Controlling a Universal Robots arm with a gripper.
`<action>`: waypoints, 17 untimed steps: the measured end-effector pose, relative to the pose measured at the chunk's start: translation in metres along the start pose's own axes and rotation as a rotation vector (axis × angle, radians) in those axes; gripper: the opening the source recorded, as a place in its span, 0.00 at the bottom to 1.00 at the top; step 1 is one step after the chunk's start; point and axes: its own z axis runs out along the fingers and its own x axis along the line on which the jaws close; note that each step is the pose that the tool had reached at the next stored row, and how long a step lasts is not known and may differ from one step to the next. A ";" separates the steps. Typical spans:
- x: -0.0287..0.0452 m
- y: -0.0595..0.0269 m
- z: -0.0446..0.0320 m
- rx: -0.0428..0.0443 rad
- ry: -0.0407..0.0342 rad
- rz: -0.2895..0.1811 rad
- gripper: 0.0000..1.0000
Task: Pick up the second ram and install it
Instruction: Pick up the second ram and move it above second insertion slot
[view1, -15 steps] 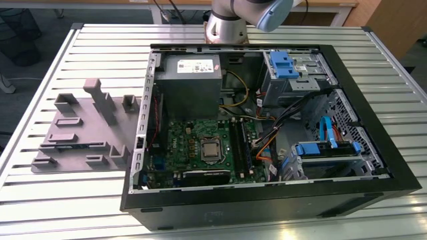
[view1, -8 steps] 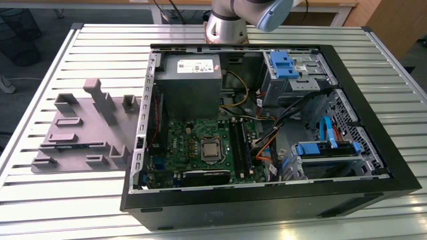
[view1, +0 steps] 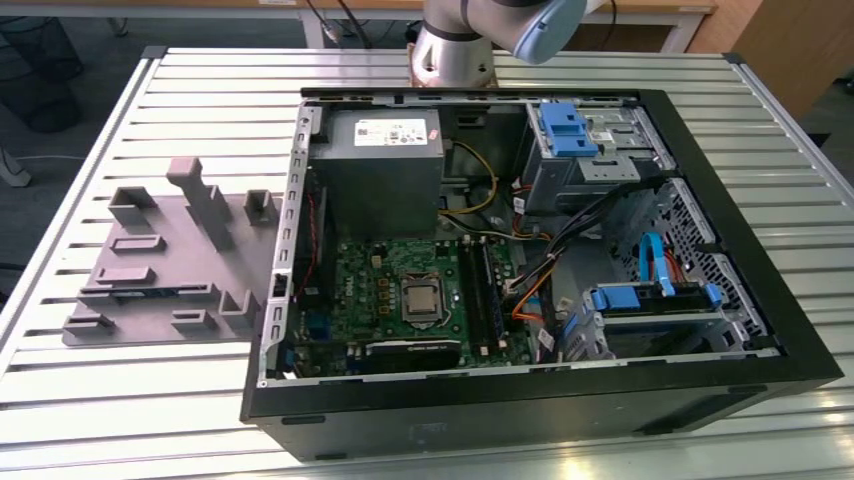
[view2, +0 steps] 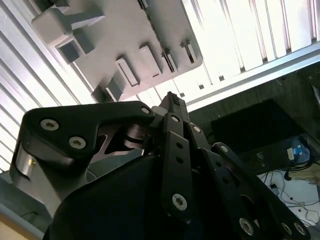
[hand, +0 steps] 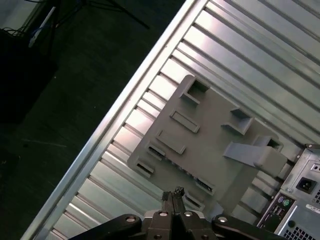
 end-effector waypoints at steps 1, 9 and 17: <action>0.0002 0.0000 0.0000 -0.0003 0.0004 -0.011 0.11; 0.0010 0.0001 0.0001 -0.0021 0.0035 -0.085 0.11; 0.0038 -0.0001 0.0000 -0.0035 0.0062 -0.142 0.11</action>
